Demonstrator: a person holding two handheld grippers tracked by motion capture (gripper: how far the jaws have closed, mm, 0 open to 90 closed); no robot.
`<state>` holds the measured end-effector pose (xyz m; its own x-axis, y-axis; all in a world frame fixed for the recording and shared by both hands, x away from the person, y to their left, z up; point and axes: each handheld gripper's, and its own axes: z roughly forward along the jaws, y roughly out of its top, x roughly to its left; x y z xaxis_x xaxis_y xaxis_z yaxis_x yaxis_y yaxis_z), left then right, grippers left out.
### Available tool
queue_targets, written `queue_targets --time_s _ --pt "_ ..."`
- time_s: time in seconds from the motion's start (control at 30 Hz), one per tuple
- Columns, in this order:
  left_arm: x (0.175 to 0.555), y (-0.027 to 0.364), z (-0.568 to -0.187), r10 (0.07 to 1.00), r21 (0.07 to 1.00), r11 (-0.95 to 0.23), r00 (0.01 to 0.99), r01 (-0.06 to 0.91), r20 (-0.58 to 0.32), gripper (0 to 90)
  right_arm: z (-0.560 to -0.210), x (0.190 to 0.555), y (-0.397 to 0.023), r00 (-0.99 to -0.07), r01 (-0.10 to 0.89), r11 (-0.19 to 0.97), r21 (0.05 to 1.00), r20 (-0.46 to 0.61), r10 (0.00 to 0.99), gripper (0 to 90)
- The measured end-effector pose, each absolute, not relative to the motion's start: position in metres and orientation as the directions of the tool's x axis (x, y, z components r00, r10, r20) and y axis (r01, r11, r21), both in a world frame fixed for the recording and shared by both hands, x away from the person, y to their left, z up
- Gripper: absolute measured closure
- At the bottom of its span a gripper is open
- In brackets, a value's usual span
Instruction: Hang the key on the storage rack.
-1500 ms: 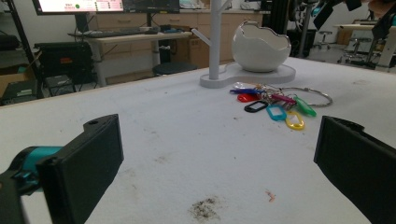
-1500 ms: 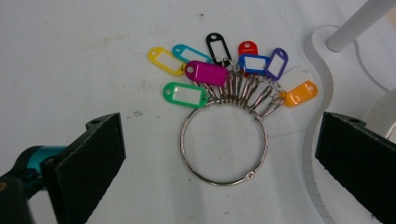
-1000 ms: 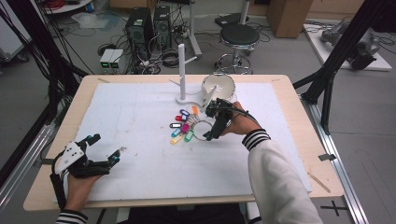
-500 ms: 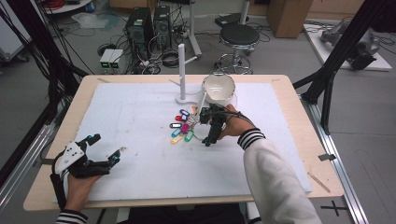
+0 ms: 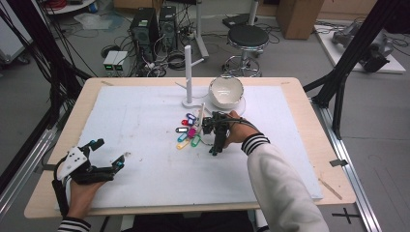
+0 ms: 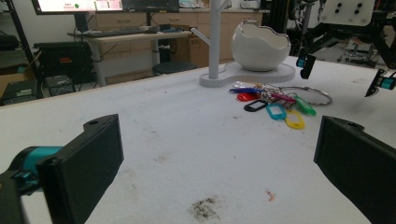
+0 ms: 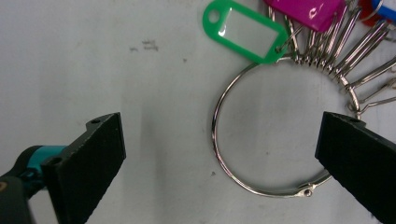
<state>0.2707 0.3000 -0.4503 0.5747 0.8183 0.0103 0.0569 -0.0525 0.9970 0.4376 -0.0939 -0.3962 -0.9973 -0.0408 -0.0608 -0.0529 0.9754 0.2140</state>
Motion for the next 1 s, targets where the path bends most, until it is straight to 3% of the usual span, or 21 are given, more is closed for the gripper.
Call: queue_targets --time_s 0.2,0.27,0.33,0.53,1.0 --pt "0.271 0.3 -0.45 0.819 0.997 -0.054 0.574 0.056 0.012 1.8 -0.402 0.441 -0.095 -0.997 -0.057 0.983 0.176 -0.06 -0.047 9.2" --pt "0.271 0.3 -0.45 0.818 0.997 -0.053 0.575 0.056 0.011 1.8 -0.401 0.442 -0.096 -0.998 -0.05 0.984 0.174 -0.052 -0.042 19.7" --pt "0.271 0.3 -0.45 0.819 0.997 -0.053 0.574 0.057 0.011 1.8 -0.401 0.443 -0.096 -0.997 -0.062 0.983 0.174 -0.056 -0.053 20.6" --pt "0.271 0.3 -0.45 0.819 0.997 -0.054 0.574 0.056 0.012 1.8 -0.401 0.445 -0.093 -0.996 -0.07 0.989 0.127 -0.066 -0.062 38.4" --pt "0.271 0.3 -0.45 0.818 0.997 -0.052 0.575 0.057 0.01 1.8 -0.4 0.445 -0.084 -0.994 -0.106 0.991 0.086 -0.05 -0.102 58.4"
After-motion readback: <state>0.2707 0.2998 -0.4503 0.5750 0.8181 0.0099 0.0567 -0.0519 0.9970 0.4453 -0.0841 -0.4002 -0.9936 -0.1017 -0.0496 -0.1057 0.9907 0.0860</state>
